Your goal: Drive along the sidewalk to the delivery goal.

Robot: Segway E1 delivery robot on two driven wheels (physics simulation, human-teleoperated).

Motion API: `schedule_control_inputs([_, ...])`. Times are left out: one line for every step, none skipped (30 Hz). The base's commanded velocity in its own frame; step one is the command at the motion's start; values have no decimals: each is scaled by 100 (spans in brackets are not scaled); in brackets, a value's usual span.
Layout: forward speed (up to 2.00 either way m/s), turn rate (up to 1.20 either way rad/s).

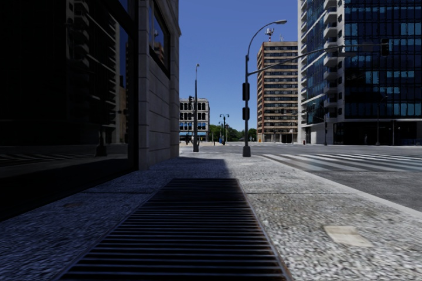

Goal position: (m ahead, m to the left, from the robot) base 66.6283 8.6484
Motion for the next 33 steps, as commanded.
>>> schedule_control_inputs([197,0])
schedule_control_inputs([197,0])
schedule_control_inputs([197,0])
schedule_control_inputs([197,0])
schedule_control_inputs([197,0])
schedule_control_inputs([197,0])
schedule_control_inputs([197,0])
schedule_control_inputs([197,0])
schedule_control_inputs([197,0])
schedule_control_inputs([197,0])
schedule_control_inputs([197,0])
schedule_control_inputs([197,0])
schedule_control_inputs([197,0])
schedule_control_inputs([197,0])
schedule_control_inputs([197,0])
schedule_control_inputs([197,0])
schedule_control_inputs([197,0])
schedule_control_inputs([197,0])
schedule_control_inputs([197,0])
schedule_control_inputs([197,0])
schedule_control_inputs([197,0])
schedule_control_inputs([197,0])
schedule_control_inputs([197,0])
schedule_control_inputs([197,0])
schedule_control_inputs([197,0])
schedule_control_inputs([197,0])
schedule_control_inputs([197,0])
schedule_control_inputs([197,0])
schedule_control_inputs([197,0])
schedule_control_inputs([197,0])
schedule_control_inputs([197,0])
schedule_control_inputs([197,0])
schedule_control_inputs([197,0])
